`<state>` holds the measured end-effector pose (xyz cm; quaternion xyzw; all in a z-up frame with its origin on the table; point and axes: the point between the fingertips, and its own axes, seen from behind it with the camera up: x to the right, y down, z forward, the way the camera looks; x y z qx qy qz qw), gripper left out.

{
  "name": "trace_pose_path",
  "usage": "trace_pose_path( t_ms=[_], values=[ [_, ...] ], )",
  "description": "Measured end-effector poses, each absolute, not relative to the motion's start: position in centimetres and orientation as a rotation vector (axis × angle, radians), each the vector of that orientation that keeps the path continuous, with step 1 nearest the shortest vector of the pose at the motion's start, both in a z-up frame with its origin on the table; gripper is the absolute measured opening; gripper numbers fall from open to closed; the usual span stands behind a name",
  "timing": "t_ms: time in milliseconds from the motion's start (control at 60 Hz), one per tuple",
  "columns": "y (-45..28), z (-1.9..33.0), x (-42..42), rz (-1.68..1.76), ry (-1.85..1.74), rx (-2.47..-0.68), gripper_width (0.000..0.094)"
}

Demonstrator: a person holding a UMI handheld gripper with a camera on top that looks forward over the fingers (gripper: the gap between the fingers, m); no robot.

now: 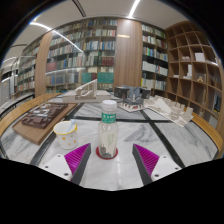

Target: Pour water

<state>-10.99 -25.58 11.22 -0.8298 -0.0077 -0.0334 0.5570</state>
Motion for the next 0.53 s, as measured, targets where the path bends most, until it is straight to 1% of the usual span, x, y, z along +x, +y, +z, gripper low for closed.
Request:
trace_pose_path(
  t_ms=[267,533],
  values=[
    [-33.6,13.6,-10.8,-0.060,0.014,-1.966,0.0852],
    [-37.1,14.1,-10.9,-0.023,0.033,-1.990,0.0849]
  ],
)
